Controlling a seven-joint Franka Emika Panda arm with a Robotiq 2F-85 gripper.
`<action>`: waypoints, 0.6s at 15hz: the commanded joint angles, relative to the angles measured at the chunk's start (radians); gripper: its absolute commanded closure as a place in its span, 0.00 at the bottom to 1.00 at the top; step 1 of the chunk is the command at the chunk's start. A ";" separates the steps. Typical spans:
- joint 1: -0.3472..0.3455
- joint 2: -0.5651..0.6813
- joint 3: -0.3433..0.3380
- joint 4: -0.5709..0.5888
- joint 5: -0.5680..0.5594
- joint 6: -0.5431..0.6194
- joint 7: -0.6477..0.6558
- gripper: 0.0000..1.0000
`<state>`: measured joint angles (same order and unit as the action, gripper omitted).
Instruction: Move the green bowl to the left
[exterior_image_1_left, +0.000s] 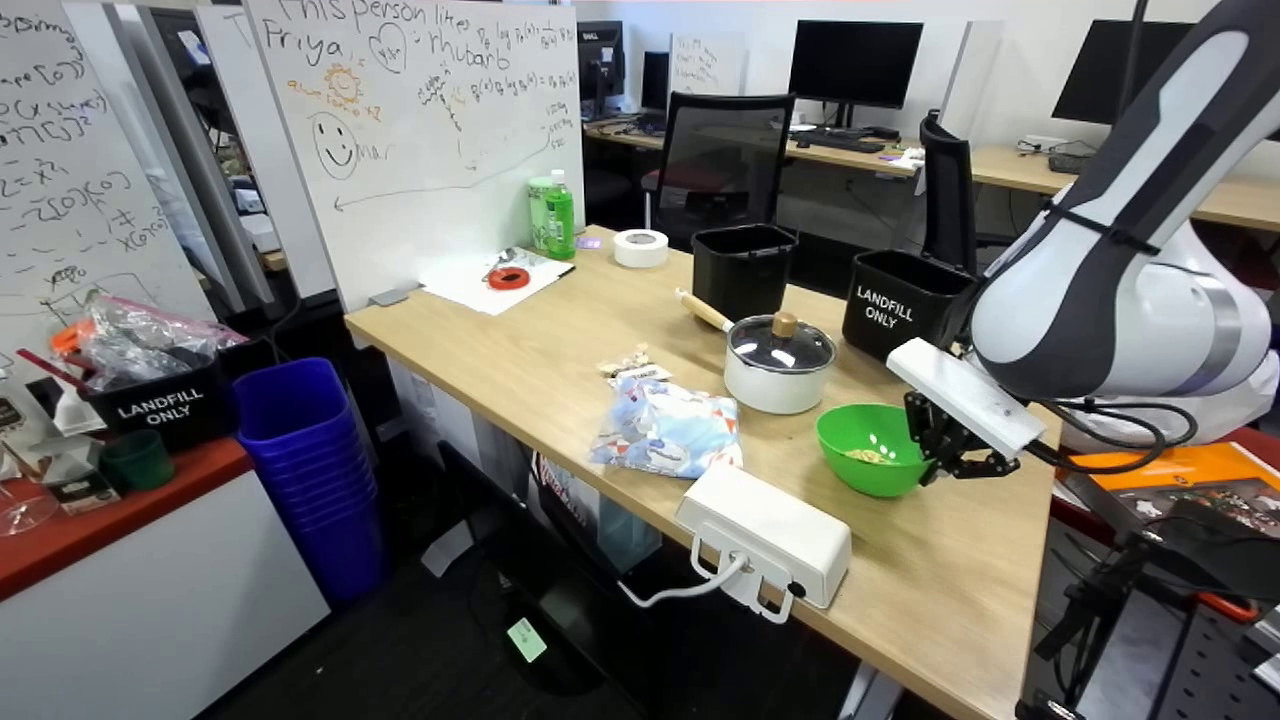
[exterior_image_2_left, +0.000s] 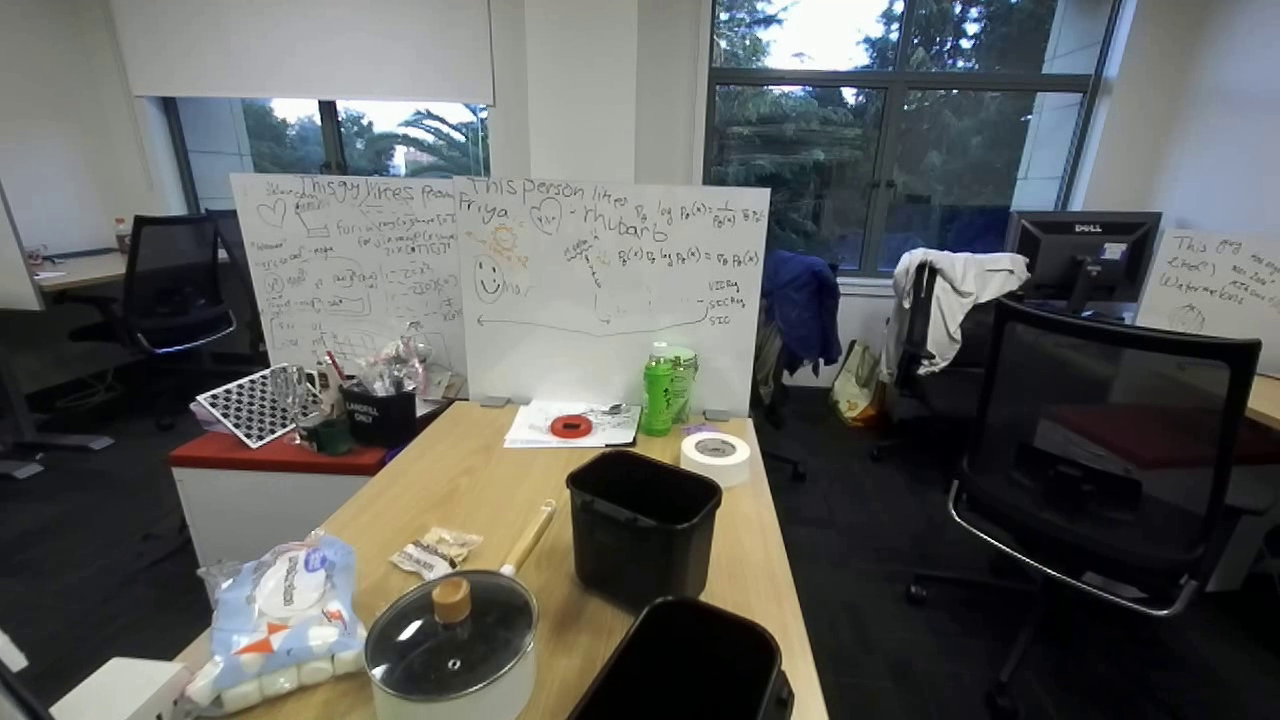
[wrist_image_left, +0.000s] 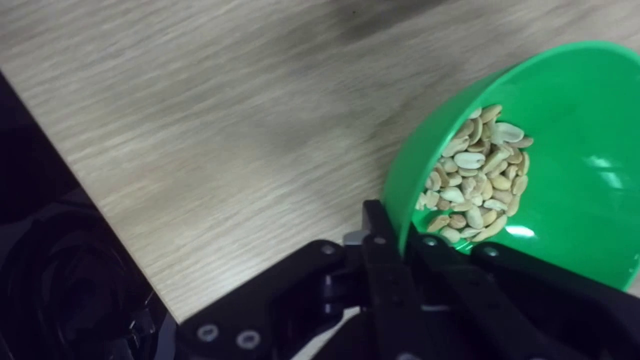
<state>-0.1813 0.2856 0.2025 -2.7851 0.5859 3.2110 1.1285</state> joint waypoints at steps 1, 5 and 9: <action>0.013 0.005 -0.042 0.000 0.002 -0.067 -0.217 0.99; 0.006 -0.016 -0.057 0.002 0.022 -0.140 -0.452 0.99; 0.019 -0.044 -0.099 0.003 0.009 -0.250 -0.647 0.99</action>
<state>-0.1798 0.2557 0.1422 -2.7817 0.5956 3.0658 0.6178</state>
